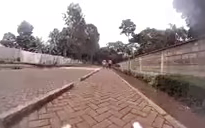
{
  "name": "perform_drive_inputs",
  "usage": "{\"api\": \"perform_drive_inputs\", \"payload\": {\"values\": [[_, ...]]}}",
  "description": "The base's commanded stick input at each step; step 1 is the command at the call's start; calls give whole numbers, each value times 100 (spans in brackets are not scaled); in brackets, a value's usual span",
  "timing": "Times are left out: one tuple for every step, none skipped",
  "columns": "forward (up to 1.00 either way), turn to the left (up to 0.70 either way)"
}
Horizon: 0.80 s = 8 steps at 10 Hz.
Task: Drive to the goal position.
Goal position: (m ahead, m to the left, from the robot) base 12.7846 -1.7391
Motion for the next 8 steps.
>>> {"api": "perform_drive_inputs", "payload": {"values": [[50, 0], [50, 0], [50, 0], [50, 0], [50, 0], [50, 0], [50, 0], [50, 0]]}}
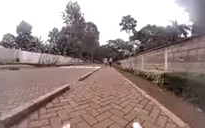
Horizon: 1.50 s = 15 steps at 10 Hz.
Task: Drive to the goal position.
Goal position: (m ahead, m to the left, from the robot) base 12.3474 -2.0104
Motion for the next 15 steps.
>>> {"api": "perform_drive_inputs", "payload": {"values": [[50, 0], [50, 0], [50, 0], [50, 0], [50, 0], [50, 0], [50, 0], [50, 0], [50, 0], [50, 0], [50, 0], [50, 0], [50, 0], [50, 0], [50, 0]]}}
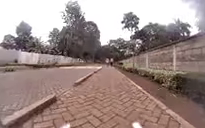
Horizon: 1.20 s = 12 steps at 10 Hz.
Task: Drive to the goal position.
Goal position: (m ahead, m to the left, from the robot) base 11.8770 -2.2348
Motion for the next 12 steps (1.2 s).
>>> {"api": "perform_drive_inputs", "payload": {"values": [[50, 0], [50, 0], [50, 0], [50, 0], [50, 0], [50, 0], [50, 0], [50, 0], [50, 0], [50, 0], [50, 0], [50, 0]]}}
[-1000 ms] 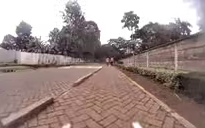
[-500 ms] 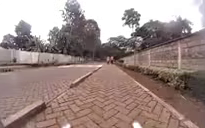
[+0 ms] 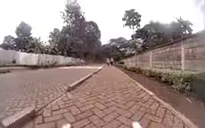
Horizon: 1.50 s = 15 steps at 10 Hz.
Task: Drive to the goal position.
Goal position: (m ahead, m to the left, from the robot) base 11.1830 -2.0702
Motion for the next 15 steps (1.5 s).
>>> {"api": "perform_drive_inputs", "payload": {"values": [[50, 0], [50, 0], [50, 0], [50, 0], [50, 0], [50, 0], [50, 0], [50, -14], [50, -35], [50, -50], [50, -50], [50, 0], [50, 0], [50, 0], [50, 0]]}}
